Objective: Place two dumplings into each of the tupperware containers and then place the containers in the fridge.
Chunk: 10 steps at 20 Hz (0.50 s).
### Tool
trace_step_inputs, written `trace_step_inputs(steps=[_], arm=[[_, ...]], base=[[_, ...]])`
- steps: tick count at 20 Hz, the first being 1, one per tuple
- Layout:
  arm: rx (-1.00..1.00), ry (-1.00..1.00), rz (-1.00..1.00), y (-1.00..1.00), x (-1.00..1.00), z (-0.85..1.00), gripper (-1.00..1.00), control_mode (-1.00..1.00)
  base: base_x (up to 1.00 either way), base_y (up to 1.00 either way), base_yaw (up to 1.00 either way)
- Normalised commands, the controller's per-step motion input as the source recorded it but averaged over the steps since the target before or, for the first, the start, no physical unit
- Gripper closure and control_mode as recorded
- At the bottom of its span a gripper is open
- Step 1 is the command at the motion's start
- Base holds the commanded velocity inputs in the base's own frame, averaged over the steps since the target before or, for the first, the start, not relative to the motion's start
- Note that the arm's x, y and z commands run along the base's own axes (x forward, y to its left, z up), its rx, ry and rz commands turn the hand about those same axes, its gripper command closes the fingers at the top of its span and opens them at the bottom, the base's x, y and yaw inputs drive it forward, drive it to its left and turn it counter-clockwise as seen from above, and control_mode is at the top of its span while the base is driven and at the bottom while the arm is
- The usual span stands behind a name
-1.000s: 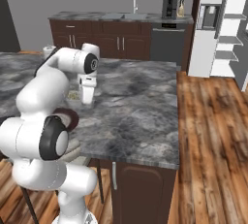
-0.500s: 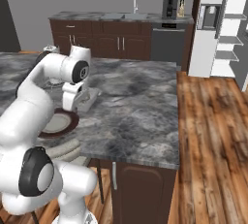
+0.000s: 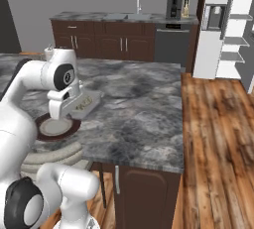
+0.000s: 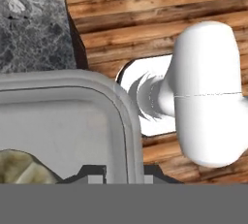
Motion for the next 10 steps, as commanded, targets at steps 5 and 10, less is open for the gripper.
trace_step_inputs(steps=[5,10], arm=[[-0.02,0.04,0.04,-0.12,-0.52,0.01,1.0,-1.0],[0.01,-0.04,0.07,0.0,-0.36,0.0,1.0,-1.0]], base=[[0.0,0.0,0.0],[0.0,0.0,0.0]])
